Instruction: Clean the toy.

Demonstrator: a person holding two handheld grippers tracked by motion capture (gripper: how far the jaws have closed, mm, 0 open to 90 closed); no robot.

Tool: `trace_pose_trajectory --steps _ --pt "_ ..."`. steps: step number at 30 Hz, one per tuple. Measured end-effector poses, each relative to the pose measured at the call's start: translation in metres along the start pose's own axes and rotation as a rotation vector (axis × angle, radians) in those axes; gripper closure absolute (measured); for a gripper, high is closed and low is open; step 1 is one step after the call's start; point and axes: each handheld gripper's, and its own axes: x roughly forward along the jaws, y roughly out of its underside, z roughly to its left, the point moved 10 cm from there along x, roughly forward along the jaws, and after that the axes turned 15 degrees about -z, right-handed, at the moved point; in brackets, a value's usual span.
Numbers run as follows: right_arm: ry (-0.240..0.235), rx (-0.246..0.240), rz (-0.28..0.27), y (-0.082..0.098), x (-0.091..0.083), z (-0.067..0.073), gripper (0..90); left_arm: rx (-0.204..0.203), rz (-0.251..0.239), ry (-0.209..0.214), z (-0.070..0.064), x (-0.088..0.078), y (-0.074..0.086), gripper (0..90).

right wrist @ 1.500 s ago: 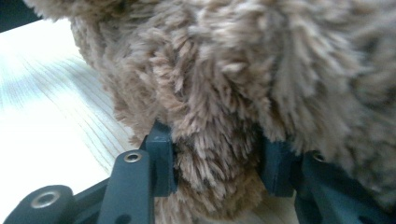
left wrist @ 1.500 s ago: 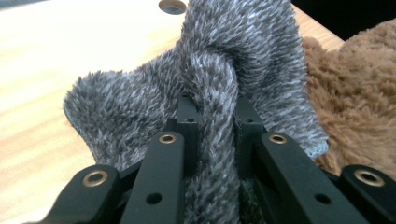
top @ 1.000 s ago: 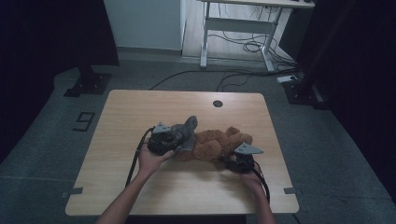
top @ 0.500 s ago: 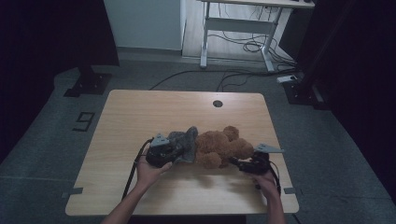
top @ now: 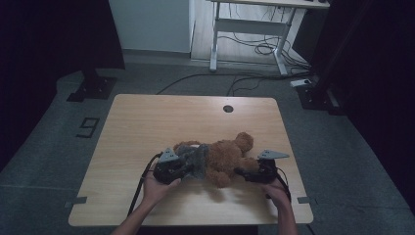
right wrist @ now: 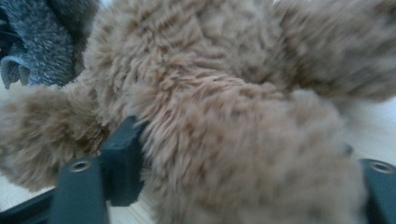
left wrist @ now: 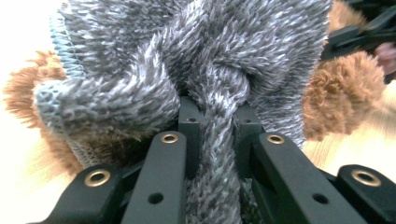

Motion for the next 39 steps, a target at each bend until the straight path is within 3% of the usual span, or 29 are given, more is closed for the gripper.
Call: trace_pose_trajectory --steps 4,9,11,12,13,14,17,18,19,20,22,23,24,25,26,27,28,29,31,32,35,37,39 --pt "-0.001 0.025 -0.006 0.005 0.006 0.0 43.8 -0.003 0.006 0.002 0.001 0.0 0.002 78.1" --pt "0.068 0.025 -0.008 0.011 0.026 0.001 48.9 0.043 0.048 -0.065 0.021 -0.004 0.001 77.9" --pt "0.077 0.016 -0.009 0.013 0.031 0.001 49.4 0.029 0.055 -0.078 0.028 -0.004 0.001 77.9" --pt "0.088 -0.015 0.005 0.017 0.042 0.003 49.6 -0.015 0.07 -0.09 0.04 -0.003 0.001 77.8" --pt "0.09 -0.022 0.009 0.018 0.044 0.004 49.7 -0.015 0.07 -0.09 0.04 -0.003 0.001 77.7" --pt "0.09 -0.034 0.01 0.018 0.045 0.004 49.8 -0.053 0.067 -0.084 0.043 -0.003 -0.005 77.7" --pt "0.086 -0.041 -0.006 0.015 0.042 0.003 50.7 -0.039 0.038 -0.079 0.037 -0.004 -0.016 77.6" --pt "0.079 -0.032 -0.017 0.013 0.04 0.002 50.9 -0.02 -0.011 -0.052 0.022 -0.002 -0.032 77.5" --pt "0.079 -0.032 -0.017 0.013 0.04 0.002 50.9 -0.02 -0.011 -0.052 0.022 -0.002 -0.032 77.4" --pt "0.051 -0.003 -0.025 0.011 0.037 0.001 51.0 0.022 -0.044 -0.019 0.002 0.005 -0.048 77.3" --pt "0.043 -0.007 -0.02 0.012 0.036 0.002 51.2 0.06 -0.055 0.009 -0.017 0.016 -0.06 77.2" --pt "0.043 -0.007 -0.02 0.012 0.036 0.002 51.2 0.06 -0.055 0.009 -0.017 0.016 -0.06 77.2" --pt "0.039 -0.009 -0.021 0.011 0.035 0.002 52.1 0.077 -0.039 0.037 -0.033 0.033 -0.064 77.2" --pt "0.038 -0.01 -0.024 0.011 0.035 0.003 52.5 0.077 -0.039 0.037 -0.033 0.033 -0.064 77.1" --pt "0.037 -0.009 -0.026 0.01 0.034 0.003 52.9 0.078 -0.002 0.048 -0.044 0.054 -0.061 77.2" --pt "0.037 -0.009 -0.026 0.01 0.034 0.003 52.9 0.078 -0.002 0.048 -0.044 0.054 -0.061 77.1" --pt "0.033 -0.006 -0.032 0.009 0.034 0.003 53.9 0.083 0.049 0.032 -0.046 0.075 -0.047 77.1" --pt "0.031 -0.007 -0.032 0.009 0.033 0.003 54.4 0.078 0.063 0.023 -0.045 0.083 -0.04 77.1" --pt "0.037 -0.019 -0.026 0.009 0.031 0.003 55.1 0.049 0.034 0.028 -0.041 0.089 -0.031 77.3" --pt "0.04 -0.03 -0.021 0.009 0.03 0.001 55.3 0.03 0.022 0.034 -0.039 0.087 -0.03 77.4" --pt "0.025 -0.019 -0.023 0.008 0.028 0.001 55.8 0.038 0.013 0.009 -0.034 0.08 -0.03 77.6" --pt "0.022 -0.017 -0.029 0.008 0.029 0.0 56.1 0.093 0.002 -0.076 -0.017 0.064 -0.036 77.7" --pt "0.021 -0.018 -0.026 0.008 0.028 0.0 56.1 0.082 -0.009 -0.117 0.001 0.049 -0.041 77.7"
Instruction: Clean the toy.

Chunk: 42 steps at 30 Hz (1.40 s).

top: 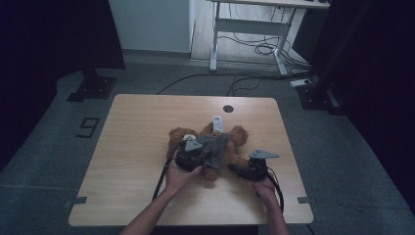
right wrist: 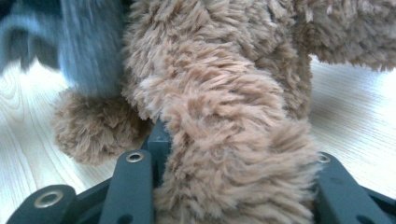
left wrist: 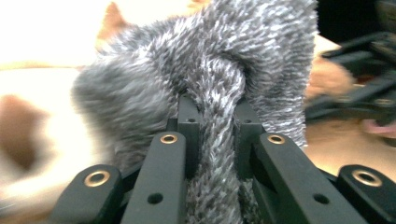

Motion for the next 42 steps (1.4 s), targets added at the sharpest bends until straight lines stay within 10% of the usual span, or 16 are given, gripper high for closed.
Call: trace_pose_trajectory --steps 3,13,25,42 --pt "-0.012 -0.004 0.0 0.0 -0.001 0.0 56.1 -0.045 -0.018 0.008 0.015 -0.014 -0.003 77.9" --pt "-0.018 0.001 0.0 0.001 -0.001 0.0 56.1 -0.004 -0.05 -0.103 0.05 -0.045 -0.008 77.8" --pt "-0.022 -0.004 0.006 0.003 -0.002 -0.001 55.6 -0.086 0.016 -0.18 0.094 -0.056 0.025 77.7" --pt "0.019 -0.001 -0.021 0.002 -0.006 -0.01 45.2 -0.094 0.058 -0.203 0.105 -0.08 0.041 77.1"
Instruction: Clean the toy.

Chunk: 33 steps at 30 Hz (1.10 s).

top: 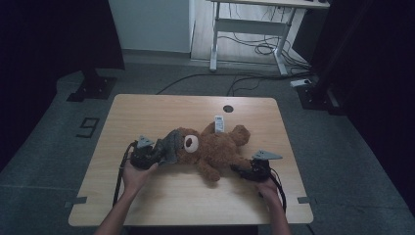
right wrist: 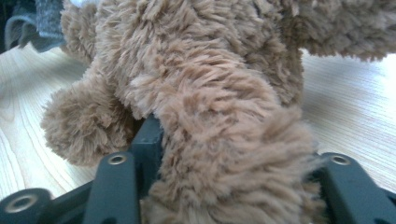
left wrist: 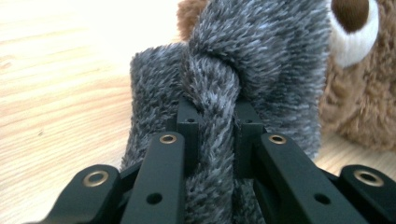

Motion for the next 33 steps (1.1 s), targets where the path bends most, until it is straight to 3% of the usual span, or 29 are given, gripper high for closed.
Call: trace_pose_trajectory --steps 4,9,18,24,27,33 --pt "0.005 0.01 -0.009 -0.001 -0.001 -0.001 43.2 0.002 -0.002 0.0 0.002 -0.011 0.003 77.0" --pt "0.008 0.01 -0.016 -0.002 -0.002 -0.001 42.0 0.0 -0.027 -0.011 0.006 -0.035 0.016 76.5" --pt "0.004 0.009 -0.016 -0.001 -0.002 0.0 41.6 -0.017 0.022 -0.053 0.03 -0.069 0.055 74.7" --pt "0.003 0.013 -0.014 0.0 -0.002 -0.001 40.5 -0.024 0.064 -0.049 0.038 -0.07 0.072 68.9" --pt "0.006 0.018 -0.01 0.001 -0.003 -0.001 39.0 -0.024 0.117 -0.035 0.039 -0.062 0.083 62.5" --pt "0.014 0.018 -0.021 -0.001 -0.007 -0.003 36.4 -0.045 0.118 -0.005 0.036 -0.059 0.085 50.2"
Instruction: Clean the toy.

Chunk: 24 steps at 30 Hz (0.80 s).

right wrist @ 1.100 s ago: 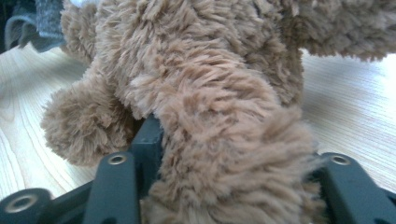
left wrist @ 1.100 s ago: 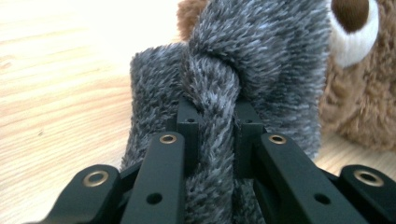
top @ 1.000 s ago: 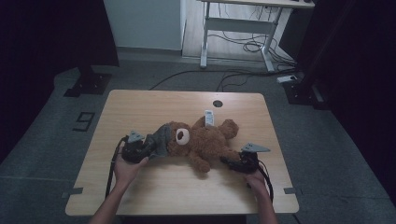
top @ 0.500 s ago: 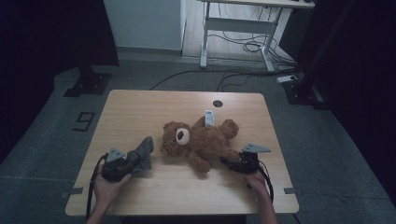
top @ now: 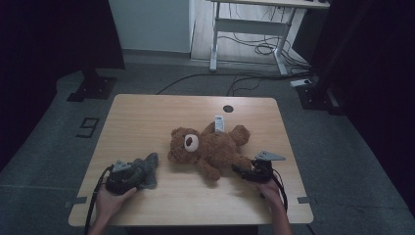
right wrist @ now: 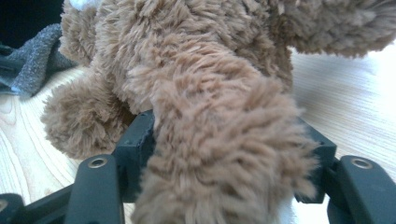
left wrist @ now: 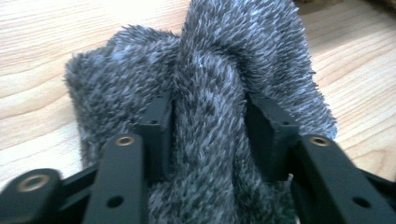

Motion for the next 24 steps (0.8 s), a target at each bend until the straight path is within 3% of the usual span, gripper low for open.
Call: trace_pose_trajectory --steps 5,7,10,13,15,20,24 --pt "0.011 -0.005 -0.013 -0.004 -0.007 -0.001 31.4 0.0 0.0 0.04 -0.005 0.0 0.001 37.3" --pt "0.022 -0.003 -0.024 -0.007 -0.01 -0.002 30.0 -0.029 0.013 0.047 -0.007 -0.001 -0.001 35.7" --pt "0.033 0.009 -0.045 -0.011 -0.014 -0.005 27.9 -0.037 0.012 0.052 -0.01 -0.002 -0.008 33.5" --pt "0.038 0.005 -0.054 -0.013 -0.018 -0.005 25.8 -0.029 -0.01 0.05 -0.011 -0.004 -0.014 32.1" --pt "0.045 0.004 -0.059 -0.015 -0.02 -0.006 25.6 -0.025 -0.072 0.055 -0.015 -0.011 -0.027 31.2" --pt "0.058 0.005 -0.075 -0.017 -0.027 -0.007 25.1 0.0 -0.145 0.077 -0.025 -0.018 -0.042 28.6" --pt "0.067 0.009 -0.08 -0.018 -0.03 -0.008 24.2 0.015 -0.167 0.085 -0.031 -0.019 -0.049 28.9"
